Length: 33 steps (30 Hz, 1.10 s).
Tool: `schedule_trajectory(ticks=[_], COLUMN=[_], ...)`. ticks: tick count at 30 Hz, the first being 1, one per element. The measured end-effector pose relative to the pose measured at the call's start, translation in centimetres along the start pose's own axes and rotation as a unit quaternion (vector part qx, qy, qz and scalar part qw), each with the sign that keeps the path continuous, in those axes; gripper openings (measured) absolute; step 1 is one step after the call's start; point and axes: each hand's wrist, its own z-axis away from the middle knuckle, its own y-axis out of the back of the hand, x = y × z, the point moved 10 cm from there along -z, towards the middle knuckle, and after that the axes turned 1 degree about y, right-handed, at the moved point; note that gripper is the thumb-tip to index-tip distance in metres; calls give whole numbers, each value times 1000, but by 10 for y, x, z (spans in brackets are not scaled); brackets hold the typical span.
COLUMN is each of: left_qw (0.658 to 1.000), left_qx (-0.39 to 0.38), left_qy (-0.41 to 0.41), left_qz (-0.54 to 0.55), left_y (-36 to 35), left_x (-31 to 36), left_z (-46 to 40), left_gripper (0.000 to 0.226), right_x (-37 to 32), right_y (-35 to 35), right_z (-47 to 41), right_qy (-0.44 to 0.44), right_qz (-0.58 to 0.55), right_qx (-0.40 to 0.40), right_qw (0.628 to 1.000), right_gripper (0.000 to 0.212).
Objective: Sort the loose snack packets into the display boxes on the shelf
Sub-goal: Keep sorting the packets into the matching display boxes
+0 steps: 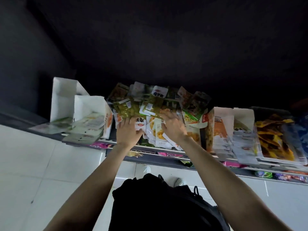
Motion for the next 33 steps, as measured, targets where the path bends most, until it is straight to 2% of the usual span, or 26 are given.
schedule_trajectory(ticks=[3, 6, 8, 11, 14, 16, 21, 23, 25, 26, 27, 28, 29, 30, 31, 33], left_qw=[998, 997, 998, 999, 996, 994, 968, 957, 947, 948, 952, 955, 953, 943, 926, 880], left_qx=[-53, -55, -46, 7, 29, -1, -161, -146, -86, -49, -10, 35, 86, 138, 185, 245], left_qy=[-9, -26, -30, -46, -70, -59, 29, 56, 68, 47, 7, -46, -110, -179, -250, -376], left_qz=[-32, -40, -30, -1, 38, 97, 190, 243, 302, 312, 306, 290, 269, 244, 213, 155], left_y=[-15, -14, -10, 2, 6, -2, -36, -34, -22, -11, 3, 20, 38, 57, 72, 87], left_x=[-13, -19, -21, -20, -13, -8, 7, 10, 10, 14, 20, 28, 37, 48, 59, 82], left_z=[-1, -4, -7, -11, -14, -15, -14, -13, -11, -9, -5, 0, 7, 17, 29, 57], left_gripper=[58, 59, 56, 49, 44, 41, 37, 31, 24, 22, 20, 17, 15, 15, 16, 16], right_x=[-13, -11, -15, -17, -21, -28, -39, -39, -29, -19, -5, 8, 21, 32, 41, 54], right_y=[-29, -58, -62, -62, -53, -49, -35, -32, -25, -15, -4, 6, 13, 20, 26, 38], right_z=[-39, -56, -50, -23, 5, 15, 31, 38, 46, 50, 56, 64, 74, 83, 90, 103], right_qy=[-3, -34, -19, -6, 14, 35, 50, 41, -24, -81, -151, -221, -283, -325, -348, -367], right_qz=[60, 104, 123, 92, 92, 112, 44, -14, -129, -201, -286, -382, -478, -555, -601, -629], right_qx=[-56, -129, -137, -94, -6, 38, 94, 85, 76, 90, 115, 139, 156, 161, 154, 117], right_qw=[997, 986, 983, 991, 996, 992, 993, 995, 988, 972, 939, 886, 817, 748, 703, 675], right_gripper=[66, 77, 76, 70, 61, 52, 31, 32, 33, 32, 33, 36, 40, 42, 43, 40])
